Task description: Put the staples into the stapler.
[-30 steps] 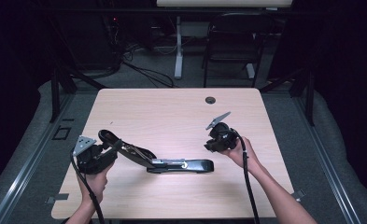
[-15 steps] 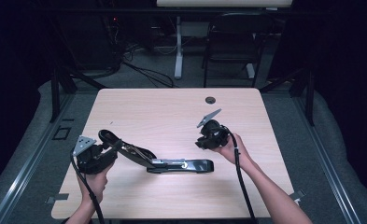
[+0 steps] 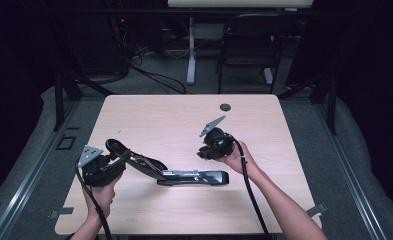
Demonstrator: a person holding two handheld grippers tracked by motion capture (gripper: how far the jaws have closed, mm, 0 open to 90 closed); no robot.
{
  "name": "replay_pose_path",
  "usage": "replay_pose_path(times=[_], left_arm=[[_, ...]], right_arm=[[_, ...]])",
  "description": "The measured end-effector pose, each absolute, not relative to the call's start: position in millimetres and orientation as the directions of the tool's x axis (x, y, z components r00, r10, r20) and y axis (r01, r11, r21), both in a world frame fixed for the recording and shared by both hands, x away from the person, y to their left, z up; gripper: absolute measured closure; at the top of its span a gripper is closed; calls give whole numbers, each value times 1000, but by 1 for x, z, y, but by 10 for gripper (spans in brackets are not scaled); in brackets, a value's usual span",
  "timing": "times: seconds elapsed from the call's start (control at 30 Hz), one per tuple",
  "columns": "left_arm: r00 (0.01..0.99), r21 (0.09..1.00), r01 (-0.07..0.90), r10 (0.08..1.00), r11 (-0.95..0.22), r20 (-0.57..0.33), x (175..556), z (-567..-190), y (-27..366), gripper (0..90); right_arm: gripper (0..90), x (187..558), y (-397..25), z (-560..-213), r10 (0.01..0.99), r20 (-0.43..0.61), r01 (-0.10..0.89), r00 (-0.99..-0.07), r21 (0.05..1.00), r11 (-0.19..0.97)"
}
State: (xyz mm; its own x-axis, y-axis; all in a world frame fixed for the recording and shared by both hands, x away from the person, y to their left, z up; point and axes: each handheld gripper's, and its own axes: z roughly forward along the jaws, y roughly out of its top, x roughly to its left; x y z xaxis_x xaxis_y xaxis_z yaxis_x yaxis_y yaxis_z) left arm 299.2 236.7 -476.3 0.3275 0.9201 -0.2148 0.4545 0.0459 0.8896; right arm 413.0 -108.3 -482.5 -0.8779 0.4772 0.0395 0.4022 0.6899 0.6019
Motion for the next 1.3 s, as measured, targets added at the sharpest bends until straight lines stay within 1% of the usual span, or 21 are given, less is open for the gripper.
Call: replay_pose_path(times=[0.3,0.6,1.3], left_arm=[[328,889,455,920,46,-215,299,-476,237,591],[327,890,453,920,46,-214,299,-476,236,591],[327,889,455,920,49,-217,299,-476,237,592]], right_arm=[[785,414,-101,-484,456,49,390,-889,603,696],[786,411,-90,-480,408,44,345,-912,621,704],[786,408,-74,-478,310,32,261,-950,627,734]])
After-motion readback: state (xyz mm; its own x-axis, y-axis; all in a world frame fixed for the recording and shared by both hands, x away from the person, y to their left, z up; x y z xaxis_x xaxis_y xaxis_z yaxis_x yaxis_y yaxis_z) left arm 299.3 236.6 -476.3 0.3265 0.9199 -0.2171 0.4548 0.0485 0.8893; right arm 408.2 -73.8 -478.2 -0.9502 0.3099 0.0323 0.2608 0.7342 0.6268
